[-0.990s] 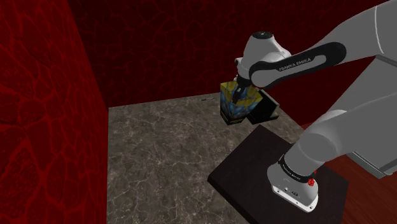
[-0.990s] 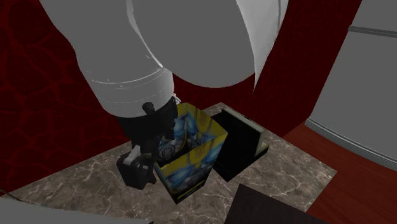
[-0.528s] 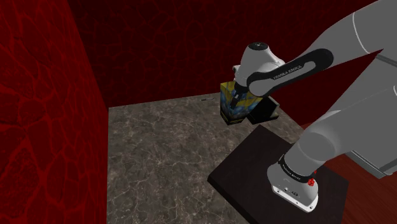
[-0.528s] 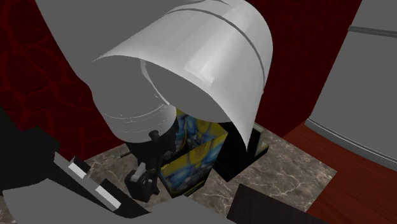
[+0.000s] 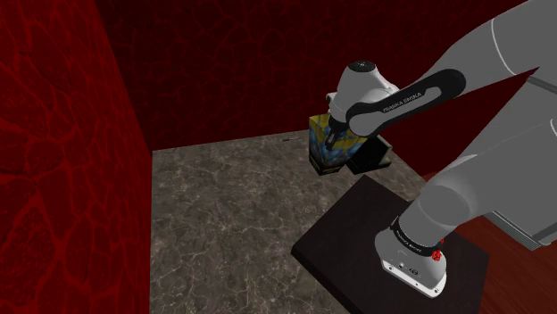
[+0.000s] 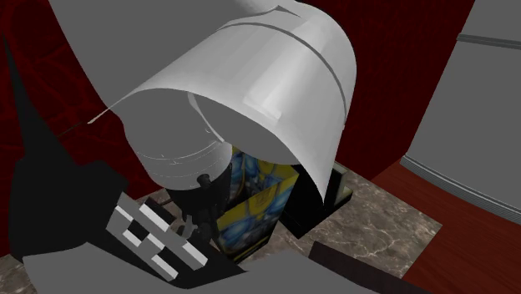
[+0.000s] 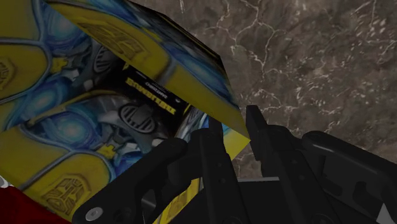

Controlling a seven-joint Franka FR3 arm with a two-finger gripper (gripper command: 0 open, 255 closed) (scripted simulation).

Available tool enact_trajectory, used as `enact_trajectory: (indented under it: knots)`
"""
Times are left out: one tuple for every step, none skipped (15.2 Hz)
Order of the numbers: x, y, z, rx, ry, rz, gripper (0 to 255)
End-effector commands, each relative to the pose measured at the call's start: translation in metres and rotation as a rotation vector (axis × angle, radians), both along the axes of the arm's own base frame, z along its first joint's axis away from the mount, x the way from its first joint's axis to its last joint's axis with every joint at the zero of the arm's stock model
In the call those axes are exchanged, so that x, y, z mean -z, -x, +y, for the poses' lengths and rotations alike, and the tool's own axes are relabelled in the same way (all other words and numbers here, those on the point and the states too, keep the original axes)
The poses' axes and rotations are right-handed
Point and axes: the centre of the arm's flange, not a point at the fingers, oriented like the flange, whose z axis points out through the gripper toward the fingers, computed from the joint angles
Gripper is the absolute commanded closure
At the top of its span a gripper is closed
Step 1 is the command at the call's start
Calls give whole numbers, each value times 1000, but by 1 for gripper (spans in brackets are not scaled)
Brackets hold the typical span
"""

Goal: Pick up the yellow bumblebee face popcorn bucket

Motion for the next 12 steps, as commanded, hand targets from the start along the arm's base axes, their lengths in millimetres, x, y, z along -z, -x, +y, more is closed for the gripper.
enact_trajectory:
  knots:
    - [0,0,0,0,0,0,255]
    - [0,0,0,0,0,0,255]
    - [0,1,1,0,0,0,255]
    - [-5,1,1,0,0,0,255]
    - [-10,1,1,0,0,0,255]
    - [-16,1,1,0,0,0,255]
    - [-21,1,1,0,0,0,255]
    - [-26,1,1,0,0,0,255]
    - [-31,1,1,0,0,0,255]
    - [-37,1,1,0,0,0,255]
    - [-42,1,1,0,0,0,255]
    - [-47,1,1,0,0,0,255]
